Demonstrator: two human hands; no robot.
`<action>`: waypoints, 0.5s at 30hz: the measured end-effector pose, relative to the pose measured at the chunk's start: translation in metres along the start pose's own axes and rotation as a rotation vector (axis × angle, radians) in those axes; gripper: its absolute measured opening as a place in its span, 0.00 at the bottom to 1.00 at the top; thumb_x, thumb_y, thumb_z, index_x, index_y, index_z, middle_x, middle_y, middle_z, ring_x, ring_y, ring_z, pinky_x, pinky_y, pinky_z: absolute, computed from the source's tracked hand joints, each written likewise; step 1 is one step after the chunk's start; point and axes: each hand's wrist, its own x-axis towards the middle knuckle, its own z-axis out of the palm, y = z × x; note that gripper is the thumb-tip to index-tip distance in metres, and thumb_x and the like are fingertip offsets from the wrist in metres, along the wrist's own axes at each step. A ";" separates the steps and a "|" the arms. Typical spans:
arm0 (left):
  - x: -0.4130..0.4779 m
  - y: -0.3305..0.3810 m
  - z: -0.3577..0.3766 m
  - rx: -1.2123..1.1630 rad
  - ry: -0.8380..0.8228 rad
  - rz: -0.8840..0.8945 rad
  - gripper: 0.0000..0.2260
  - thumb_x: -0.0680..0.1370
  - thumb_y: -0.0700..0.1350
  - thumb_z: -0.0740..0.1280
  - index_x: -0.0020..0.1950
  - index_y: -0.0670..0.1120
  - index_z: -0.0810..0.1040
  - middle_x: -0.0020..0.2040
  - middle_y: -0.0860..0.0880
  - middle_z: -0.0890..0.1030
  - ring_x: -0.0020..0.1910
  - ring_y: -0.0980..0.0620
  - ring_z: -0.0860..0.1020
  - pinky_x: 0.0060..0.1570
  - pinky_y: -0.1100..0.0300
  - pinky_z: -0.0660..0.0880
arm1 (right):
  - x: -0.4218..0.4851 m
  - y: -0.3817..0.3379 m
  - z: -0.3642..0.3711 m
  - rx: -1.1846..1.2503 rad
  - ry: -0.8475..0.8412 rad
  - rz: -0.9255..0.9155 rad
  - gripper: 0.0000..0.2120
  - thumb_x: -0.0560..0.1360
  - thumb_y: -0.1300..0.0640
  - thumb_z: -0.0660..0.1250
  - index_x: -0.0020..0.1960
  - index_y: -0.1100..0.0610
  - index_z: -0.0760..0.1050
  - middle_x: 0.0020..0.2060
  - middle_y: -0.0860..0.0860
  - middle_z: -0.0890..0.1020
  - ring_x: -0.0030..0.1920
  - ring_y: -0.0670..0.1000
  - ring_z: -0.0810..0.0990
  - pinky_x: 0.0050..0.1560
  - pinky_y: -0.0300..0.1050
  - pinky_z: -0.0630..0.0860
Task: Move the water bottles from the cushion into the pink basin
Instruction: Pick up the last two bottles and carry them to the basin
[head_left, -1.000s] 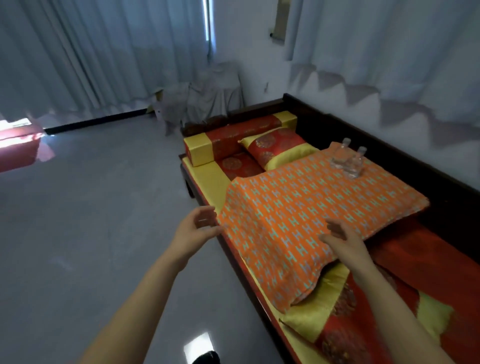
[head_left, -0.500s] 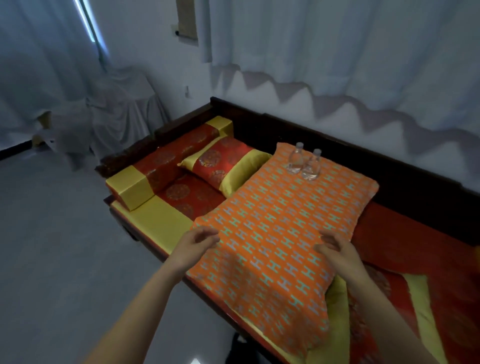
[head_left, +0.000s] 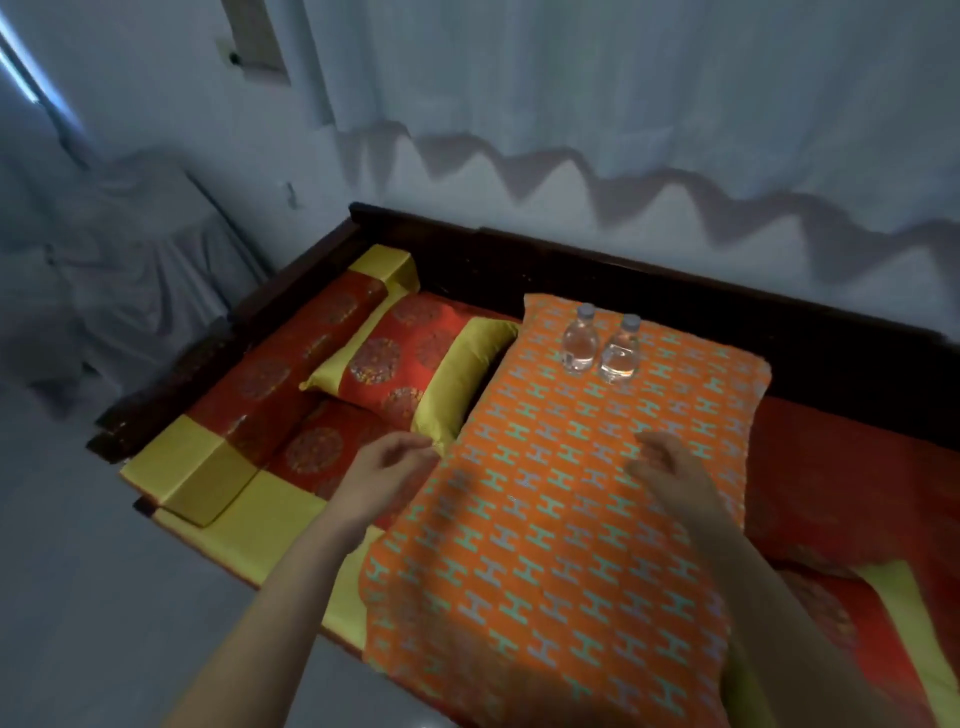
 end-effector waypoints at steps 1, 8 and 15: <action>0.010 -0.007 0.000 0.010 -0.021 -0.032 0.08 0.75 0.45 0.70 0.53 0.46 0.83 0.45 0.47 0.84 0.42 0.51 0.80 0.37 0.64 0.76 | 0.006 0.004 0.006 -0.007 0.000 0.026 0.19 0.72 0.70 0.70 0.60 0.61 0.74 0.54 0.56 0.75 0.56 0.50 0.73 0.40 0.31 0.74; 0.116 -0.005 0.027 -0.012 -0.182 -0.059 0.08 0.77 0.40 0.69 0.54 0.41 0.80 0.45 0.43 0.81 0.41 0.53 0.78 0.34 0.73 0.72 | 0.070 0.004 0.019 -0.119 0.099 0.134 0.20 0.70 0.65 0.73 0.61 0.58 0.75 0.52 0.53 0.76 0.52 0.49 0.73 0.45 0.37 0.73; 0.254 0.026 0.106 0.009 -0.434 0.023 0.15 0.74 0.36 0.71 0.59 0.42 0.76 0.54 0.43 0.81 0.52 0.46 0.80 0.51 0.59 0.77 | 0.159 0.007 0.017 -0.241 0.222 0.255 0.27 0.69 0.62 0.75 0.65 0.59 0.72 0.58 0.57 0.76 0.57 0.54 0.74 0.54 0.47 0.71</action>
